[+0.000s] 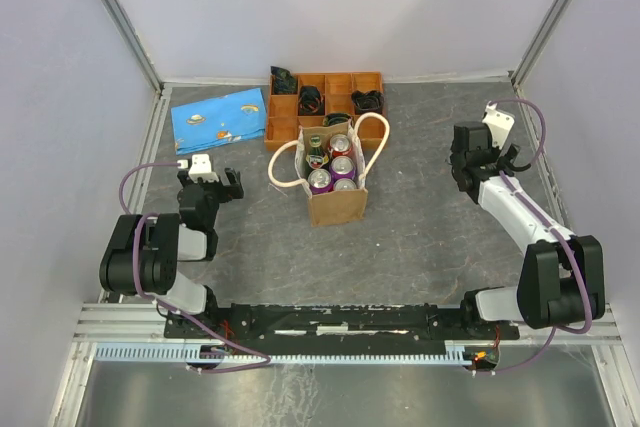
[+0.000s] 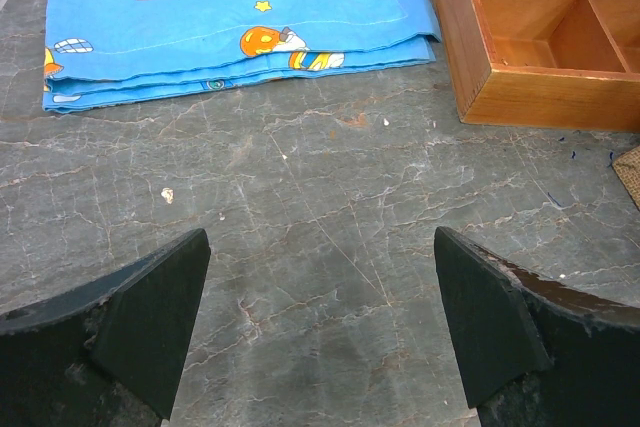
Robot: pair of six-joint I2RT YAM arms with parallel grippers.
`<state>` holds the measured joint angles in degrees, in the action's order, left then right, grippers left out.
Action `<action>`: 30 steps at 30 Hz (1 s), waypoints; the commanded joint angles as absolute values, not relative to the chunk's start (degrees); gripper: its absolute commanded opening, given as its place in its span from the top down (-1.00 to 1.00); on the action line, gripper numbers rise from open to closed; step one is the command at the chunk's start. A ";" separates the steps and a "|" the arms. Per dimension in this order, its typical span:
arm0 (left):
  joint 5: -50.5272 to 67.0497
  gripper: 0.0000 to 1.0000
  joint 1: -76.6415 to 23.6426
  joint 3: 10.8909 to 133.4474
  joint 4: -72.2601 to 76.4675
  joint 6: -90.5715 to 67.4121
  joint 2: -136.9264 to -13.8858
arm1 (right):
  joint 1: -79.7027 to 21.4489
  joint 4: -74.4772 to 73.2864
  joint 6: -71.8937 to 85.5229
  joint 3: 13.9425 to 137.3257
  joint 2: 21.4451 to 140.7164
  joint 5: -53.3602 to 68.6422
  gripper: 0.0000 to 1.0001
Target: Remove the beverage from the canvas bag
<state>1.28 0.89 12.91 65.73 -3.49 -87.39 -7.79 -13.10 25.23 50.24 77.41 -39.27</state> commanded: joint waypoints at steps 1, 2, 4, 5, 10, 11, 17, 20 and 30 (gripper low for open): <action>0.08 -0.99 0.70 13.44 67.75 -1.23 -87.12 | -8.15 -10.60 25.85 49.90 76.19 -41.49 -0.98; 0.11 -0.99 0.70 13.45 67.74 -1.23 -87.11 | -8.17 -10.96 25.97 50.12 76.36 -42.01 -0.98; 0.04 -0.99 0.70 13.45 67.72 -1.23 -87.15 | -8.17 -11.64 26.26 50.49 76.57 -42.57 -0.98; 0.08 -0.99 0.66 13.40 67.73 -1.21 -87.12 | -8.17 -11.69 26.38 50.52 76.60 -42.54 -0.98; 0.06 -0.99 0.70 13.45 67.70 -1.23 -87.15 | -8.41 -11.69 26.07 50.62 76.28 -42.12 -0.98; 0.03 -0.99 0.69 13.45 67.71 -1.23 -87.15 | -8.43 -11.69 25.76 50.58 76.10 -41.88 -0.98; 0.09 -0.99 0.70 13.45 67.73 -1.23 -87.11 | -10.09 -8.83 20.76 48.04 72.14 -39.96 -0.98; 0.09 -0.99 0.70 13.45 67.73 -1.23 -87.11 | -13.06 -7.96 17.69 47.56 68.61 -38.31 -0.99; 0.13 -0.99 0.70 13.45 67.68 -1.25 -87.11 | -27.00 -17.39 12.99 58.70 63.38 -36.52 -0.87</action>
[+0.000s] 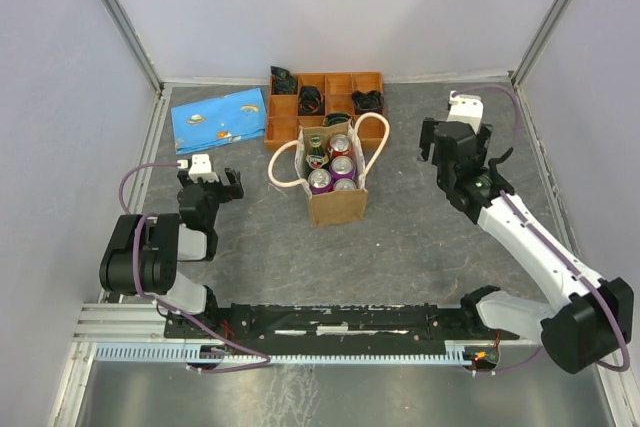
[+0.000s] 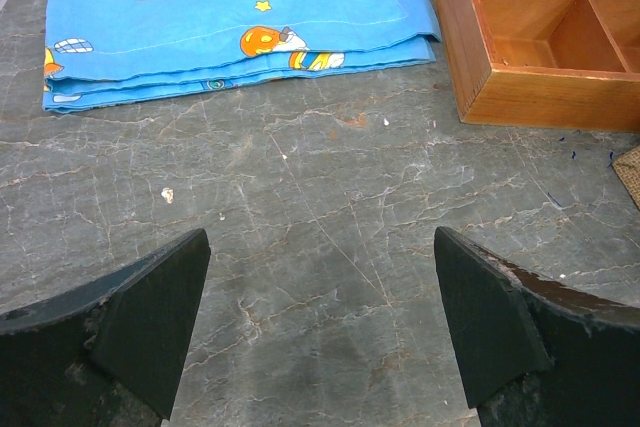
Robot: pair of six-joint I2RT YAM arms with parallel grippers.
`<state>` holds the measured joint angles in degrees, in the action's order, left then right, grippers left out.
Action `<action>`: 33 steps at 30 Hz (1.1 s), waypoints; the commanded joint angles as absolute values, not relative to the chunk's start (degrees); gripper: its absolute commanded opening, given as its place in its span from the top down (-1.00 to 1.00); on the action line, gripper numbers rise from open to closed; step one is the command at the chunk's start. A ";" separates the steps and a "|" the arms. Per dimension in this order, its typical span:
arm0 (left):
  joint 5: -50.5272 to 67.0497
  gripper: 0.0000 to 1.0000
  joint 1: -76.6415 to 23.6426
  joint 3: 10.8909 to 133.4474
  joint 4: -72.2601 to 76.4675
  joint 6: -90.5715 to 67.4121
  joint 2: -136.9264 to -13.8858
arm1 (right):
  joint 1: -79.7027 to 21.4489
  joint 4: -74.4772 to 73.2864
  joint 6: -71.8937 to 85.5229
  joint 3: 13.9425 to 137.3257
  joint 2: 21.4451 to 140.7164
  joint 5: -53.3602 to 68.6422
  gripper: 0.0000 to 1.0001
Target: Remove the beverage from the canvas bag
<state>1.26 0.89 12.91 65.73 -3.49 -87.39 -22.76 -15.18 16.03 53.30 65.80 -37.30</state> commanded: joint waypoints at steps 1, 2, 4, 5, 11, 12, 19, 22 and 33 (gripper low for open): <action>0.09 -0.99 0.66 13.45 67.70 -1.19 -87.16 | -28.61 -17.66 12.49 59.86 63.28 -36.19 -0.84; 0.08 -0.99 0.74 13.40 67.70 -1.21 -87.12 | -30.32 -17.85 12.08 60.91 63.33 -36.13 -0.80; 0.04 -0.99 0.71 13.44 67.73 -1.22 -87.15 | -34.10 -18.13 10.71 63.53 64.14 -35.87 -0.74; 0.08 -0.99 0.66 13.45 67.75 -1.23 -87.16 | -36.39 -18.31 9.83 64.80 64.90 -35.60 -0.70; 0.09 -0.99 0.70 13.43 67.76 -1.19 -87.12 | -50.48 -19.86 2.94 73.52 73.23 -38.03 -0.68; 0.03 -0.99 0.70 13.45 67.82 -1.21 -87.10 | -51.19 -19.83 2.72 74.23 74.76 -37.22 -0.69; 0.08 -0.99 0.70 13.44 67.75 -1.19 -87.13 | -51.50 -22.89 5.85 78.37 85.21 -30.95 -0.76; 0.09 -0.99 0.70 13.45 67.72 -1.23 -87.12 | -51.50 -22.51 6.42 78.10 87.45 -29.51 -0.78; 0.09 -0.99 0.70 13.45 67.71 -1.23 -87.11 | -51.51 -26.14 9.62 78.21 92.71 -25.53 -0.84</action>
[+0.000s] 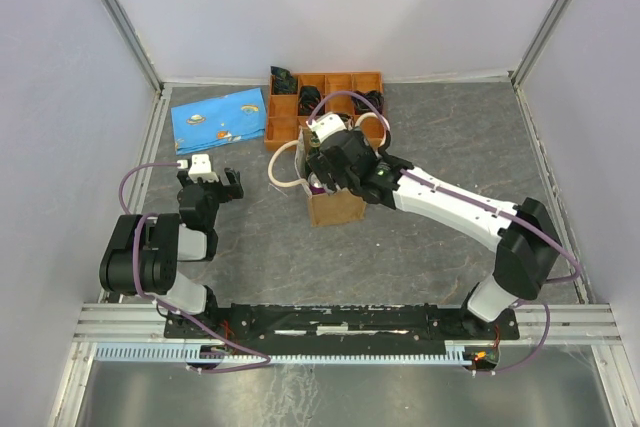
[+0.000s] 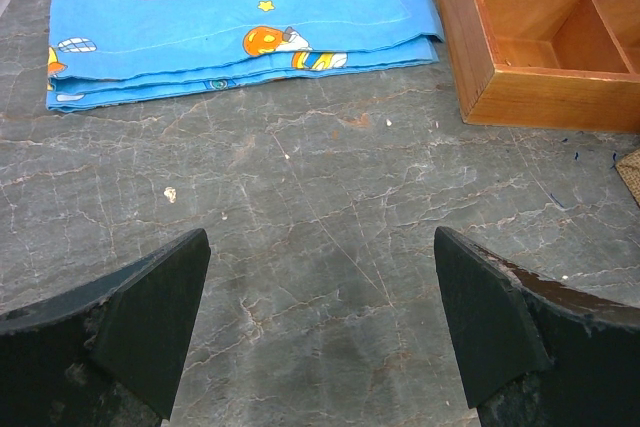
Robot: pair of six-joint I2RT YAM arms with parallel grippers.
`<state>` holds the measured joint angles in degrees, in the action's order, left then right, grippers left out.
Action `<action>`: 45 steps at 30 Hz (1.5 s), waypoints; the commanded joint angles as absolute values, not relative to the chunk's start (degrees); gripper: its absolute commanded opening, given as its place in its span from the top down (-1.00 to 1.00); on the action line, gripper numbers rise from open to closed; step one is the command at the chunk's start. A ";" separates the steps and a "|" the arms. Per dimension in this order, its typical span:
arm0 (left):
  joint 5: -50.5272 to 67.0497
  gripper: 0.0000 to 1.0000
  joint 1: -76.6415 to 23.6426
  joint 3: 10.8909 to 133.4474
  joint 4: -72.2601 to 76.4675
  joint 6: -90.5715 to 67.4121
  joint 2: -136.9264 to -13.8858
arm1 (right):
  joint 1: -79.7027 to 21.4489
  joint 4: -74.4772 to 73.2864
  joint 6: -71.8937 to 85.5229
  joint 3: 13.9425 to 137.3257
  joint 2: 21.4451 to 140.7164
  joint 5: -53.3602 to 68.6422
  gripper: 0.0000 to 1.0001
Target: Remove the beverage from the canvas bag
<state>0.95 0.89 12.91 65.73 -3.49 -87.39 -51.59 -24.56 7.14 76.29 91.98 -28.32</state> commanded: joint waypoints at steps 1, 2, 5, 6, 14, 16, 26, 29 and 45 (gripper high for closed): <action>0.11 -0.99 0.70 13.44 67.79 -1.23 -87.11 | -51.50 -26.67 10.07 77.73 92.74 -24.19 -0.86; 0.06 -0.99 0.70 13.45 67.71 -1.19 -87.17 | -51.50 -27.16 10.53 77.23 92.73 -23.26 -0.89; 0.08 -0.98 0.63 13.45 67.76 -1.22 -87.15 | -51.50 -28.83 11.77 75.26 92.40 -21.12 -0.97; 0.09 -0.99 0.69 13.45 67.74 -1.19 -87.17 | -51.50 -29.43 12.04 74.56 92.31 -20.53 -0.98; 0.08 -0.99 0.71 13.45 67.74 -1.22 -87.12 | -51.46 -33.70 13.01 71.40 92.91 -18.21 -0.98; 0.09 -0.99 0.70 13.45 67.69 -1.22 -87.17 | -51.41 -34.04 12.93 71.16 93.50 -18.28 -0.98; 0.09 -0.99 0.70 13.43 67.69 -1.21 -87.13 | -47.75 -31.44 13.75 71.43 97.80 -12.01 -0.98; 0.02 -0.99 0.68 13.45 67.69 -1.20 -87.10 | -47.62 -32.51 13.37 72.49 99.95 -11.71 -0.97; 0.09 -0.99 0.71 13.45 67.76 -1.21 -87.14 | -47.55 -41.01 16.11 76.35 107.23 -6.83 -0.55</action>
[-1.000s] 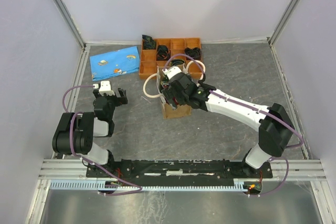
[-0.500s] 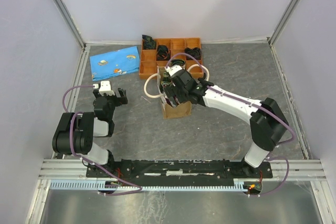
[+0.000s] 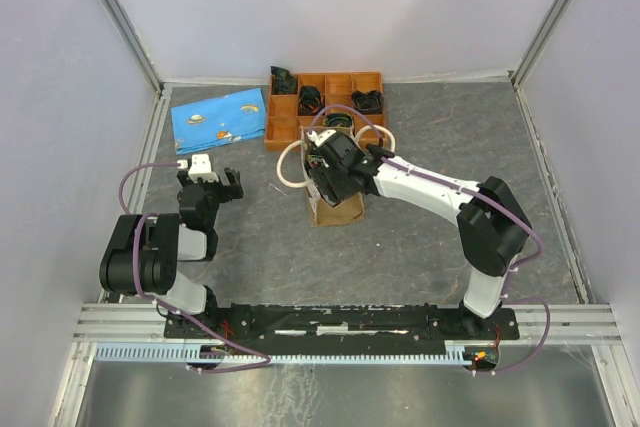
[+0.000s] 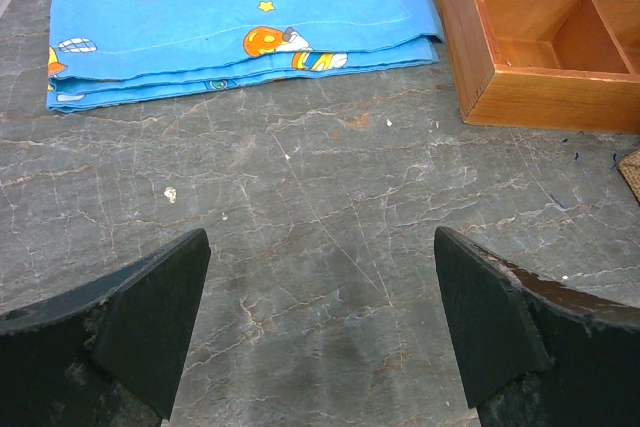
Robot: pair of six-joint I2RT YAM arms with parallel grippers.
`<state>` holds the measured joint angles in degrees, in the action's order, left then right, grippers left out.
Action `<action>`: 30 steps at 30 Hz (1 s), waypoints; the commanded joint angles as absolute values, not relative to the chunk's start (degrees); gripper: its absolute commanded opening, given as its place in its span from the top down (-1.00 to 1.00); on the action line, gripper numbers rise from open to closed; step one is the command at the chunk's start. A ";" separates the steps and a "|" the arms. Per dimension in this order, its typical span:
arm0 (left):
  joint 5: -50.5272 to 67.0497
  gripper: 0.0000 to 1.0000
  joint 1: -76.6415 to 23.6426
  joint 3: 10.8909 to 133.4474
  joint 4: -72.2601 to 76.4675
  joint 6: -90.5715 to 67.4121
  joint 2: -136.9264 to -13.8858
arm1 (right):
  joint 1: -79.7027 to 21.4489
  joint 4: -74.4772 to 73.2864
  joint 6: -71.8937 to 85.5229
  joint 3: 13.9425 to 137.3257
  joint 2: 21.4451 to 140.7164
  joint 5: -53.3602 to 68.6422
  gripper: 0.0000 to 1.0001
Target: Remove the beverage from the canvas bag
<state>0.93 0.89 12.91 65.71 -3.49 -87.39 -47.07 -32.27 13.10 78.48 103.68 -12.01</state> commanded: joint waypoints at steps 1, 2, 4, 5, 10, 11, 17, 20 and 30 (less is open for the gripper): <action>0.04 -0.99 0.70 13.45 67.75 -1.23 -87.13 | -47.55 -41.16 15.97 76.37 107.30 -6.78 -0.46; 0.08 -0.99 0.70 13.45 67.72 -1.23 -87.11 | -47.55 -41.20 15.79 76.42 107.39 -6.81 -0.36; 0.07 -0.99 0.70 13.40 67.76 -1.23 -87.10 | -47.55 -41.37 15.31 76.75 107.77 -7.07 -0.12; 0.04 -0.99 0.75 13.44 67.71 -1.20 -87.11 | -47.55 -41.68 15.17 77.14 108.03 -7.37 0.04; 0.03 -0.99 0.70 13.45 67.73 -1.23 -87.12 | -47.55 -43.40 14.73 79.70 108.71 -10.35 1.00; 0.04 -0.98 0.70 13.45 67.74 -1.16 -87.12 | -47.55 -43.37 14.57 79.98 108.35 -11.12 1.00; 0.08 -0.99 0.68 13.45 67.73 -1.23 -87.11 | -47.55 -39.78 11.79 80.98 101.54 -17.30 1.00; 0.03 -0.99 0.70 13.45 67.76 -1.23 -87.14 | -47.56 -34.32 10.45 79.33 95.84 -20.49 1.00; 0.07 -0.99 0.73 13.45 67.69 -1.23 -87.12 | -47.55 -18.85 6.72 74.53 82.60 -24.93 1.00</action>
<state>0.93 0.89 12.91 65.71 -3.49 -87.39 -47.68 -27.77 9.52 72.77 87.77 -18.85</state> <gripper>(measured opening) 0.993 0.729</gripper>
